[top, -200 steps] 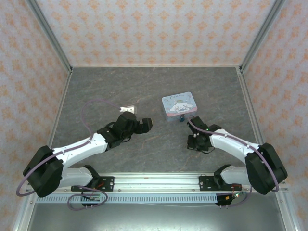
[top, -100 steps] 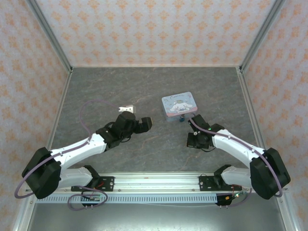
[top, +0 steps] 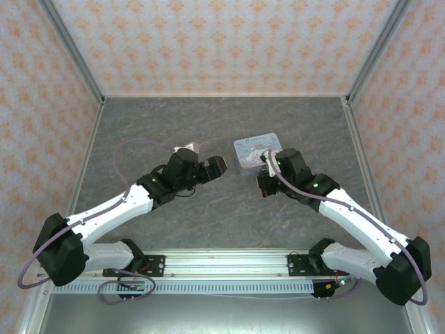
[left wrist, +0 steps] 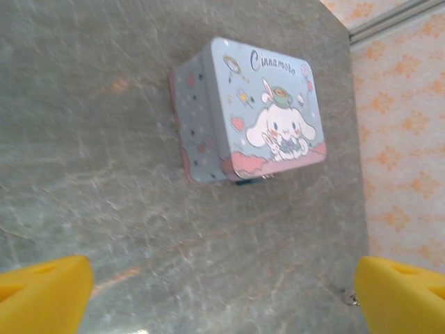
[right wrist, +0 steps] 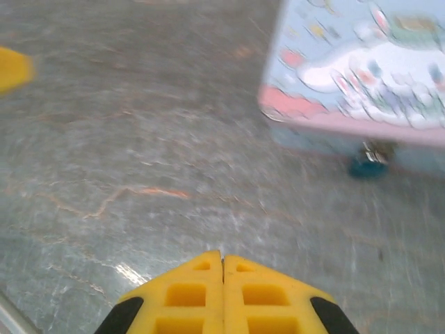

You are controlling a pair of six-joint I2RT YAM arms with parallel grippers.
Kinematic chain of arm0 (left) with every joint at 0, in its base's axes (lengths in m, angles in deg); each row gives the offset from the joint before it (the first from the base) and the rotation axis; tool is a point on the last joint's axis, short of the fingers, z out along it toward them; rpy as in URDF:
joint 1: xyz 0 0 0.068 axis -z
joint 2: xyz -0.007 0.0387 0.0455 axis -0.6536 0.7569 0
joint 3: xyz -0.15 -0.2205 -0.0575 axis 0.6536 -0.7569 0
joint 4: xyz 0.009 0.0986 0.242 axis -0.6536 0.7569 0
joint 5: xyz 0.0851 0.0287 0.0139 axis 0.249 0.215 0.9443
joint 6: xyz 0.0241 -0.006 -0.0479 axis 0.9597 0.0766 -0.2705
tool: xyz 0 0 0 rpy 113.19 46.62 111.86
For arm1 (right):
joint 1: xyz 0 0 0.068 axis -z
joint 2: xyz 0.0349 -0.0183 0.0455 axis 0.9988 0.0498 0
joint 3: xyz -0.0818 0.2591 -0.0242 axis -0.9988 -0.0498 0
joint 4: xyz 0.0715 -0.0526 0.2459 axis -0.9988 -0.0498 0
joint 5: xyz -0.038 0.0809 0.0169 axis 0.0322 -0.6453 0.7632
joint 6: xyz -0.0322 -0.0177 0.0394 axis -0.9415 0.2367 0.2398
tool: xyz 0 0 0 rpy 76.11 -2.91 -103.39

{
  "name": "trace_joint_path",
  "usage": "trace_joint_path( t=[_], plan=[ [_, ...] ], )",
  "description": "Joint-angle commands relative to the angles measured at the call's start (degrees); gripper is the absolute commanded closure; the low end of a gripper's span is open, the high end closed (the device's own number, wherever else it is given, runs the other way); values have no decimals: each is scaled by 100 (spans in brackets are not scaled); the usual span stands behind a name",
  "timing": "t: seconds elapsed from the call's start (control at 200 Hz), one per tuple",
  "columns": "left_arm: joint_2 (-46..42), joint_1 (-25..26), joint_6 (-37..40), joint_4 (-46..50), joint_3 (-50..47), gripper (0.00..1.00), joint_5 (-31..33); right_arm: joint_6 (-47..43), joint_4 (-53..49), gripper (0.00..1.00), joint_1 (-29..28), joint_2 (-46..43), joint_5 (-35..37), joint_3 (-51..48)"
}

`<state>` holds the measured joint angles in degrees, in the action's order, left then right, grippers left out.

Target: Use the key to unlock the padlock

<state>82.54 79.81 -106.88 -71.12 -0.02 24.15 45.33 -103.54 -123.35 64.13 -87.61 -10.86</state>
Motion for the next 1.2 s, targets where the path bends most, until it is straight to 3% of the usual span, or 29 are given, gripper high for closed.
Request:
trace_joint_path(
  t=[0.0, 0.135, 0.305, 0.796, 1.196],
  plan=[
    [41, 20, -432, -194, 163, 6, -529, -1866, 480, 100, -387, -216, -173, 133],
    [-93, 20, -386, -126, 226, 11, -580, -3076, 827, 100, -620, -457, -226, 11],
    [-281, 19, -646, -198, 132, 14, -661, -3817, 1113, 100, -624, -649, -421, -132],
    [-45, 19, -2647, -857, -117, 34, -869, -3689, 1186, 100, -625, -394, -573, -108],
    [844, 87, -4770, -2155, -255, 42, -1821, -3264, 2139, 100, -655, -148, -626, -253]
  ],
)
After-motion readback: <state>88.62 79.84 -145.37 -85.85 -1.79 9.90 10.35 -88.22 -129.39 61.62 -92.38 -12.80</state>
